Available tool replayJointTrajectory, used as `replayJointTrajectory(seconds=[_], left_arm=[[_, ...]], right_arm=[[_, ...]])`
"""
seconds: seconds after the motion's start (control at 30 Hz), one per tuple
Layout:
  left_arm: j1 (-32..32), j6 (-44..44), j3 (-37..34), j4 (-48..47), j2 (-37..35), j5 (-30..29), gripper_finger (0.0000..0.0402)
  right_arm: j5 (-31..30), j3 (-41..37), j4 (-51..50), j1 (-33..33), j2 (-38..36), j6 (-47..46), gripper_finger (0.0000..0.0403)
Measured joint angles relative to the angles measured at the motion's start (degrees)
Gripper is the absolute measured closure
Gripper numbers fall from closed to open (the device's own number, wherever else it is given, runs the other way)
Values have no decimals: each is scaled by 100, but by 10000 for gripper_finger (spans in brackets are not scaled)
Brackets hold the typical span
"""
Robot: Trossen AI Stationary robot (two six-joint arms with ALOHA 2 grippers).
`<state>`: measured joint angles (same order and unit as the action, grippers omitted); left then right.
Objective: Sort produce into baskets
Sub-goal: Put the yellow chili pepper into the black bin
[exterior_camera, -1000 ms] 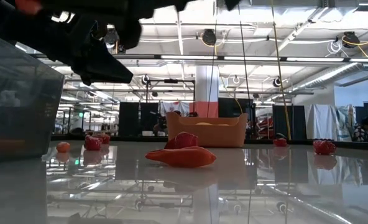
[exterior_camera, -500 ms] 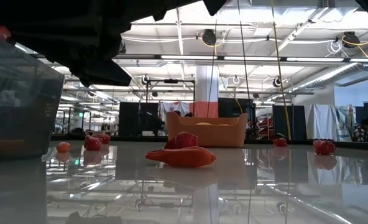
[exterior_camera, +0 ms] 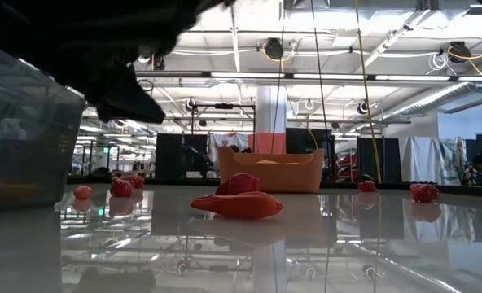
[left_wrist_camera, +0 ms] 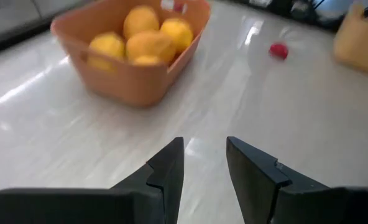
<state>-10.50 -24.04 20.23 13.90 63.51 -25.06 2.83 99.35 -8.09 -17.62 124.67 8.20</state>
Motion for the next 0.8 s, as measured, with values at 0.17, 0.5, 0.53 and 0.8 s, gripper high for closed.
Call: replayJointTrajectory(seconds=[0.17,0.5,0.53,0.8], left_arm=[[481,-1156,494,-1554,-63,45,275],[2383,-2819,1831,-4813,-63,544,275],[2599,-2826,1891,-4915,-61,685,275],[4269,-2795,1929,-5274,506,2044,275]], right_arm=[[-7,11,-1725,97,-635,139,282],[-21,-785,-3763,110,-1631,-477,304],[-31,-1043,-3671,61,-1780,-582,307],[-20,-3578,-1537,-395,-3076,-1442,324]])
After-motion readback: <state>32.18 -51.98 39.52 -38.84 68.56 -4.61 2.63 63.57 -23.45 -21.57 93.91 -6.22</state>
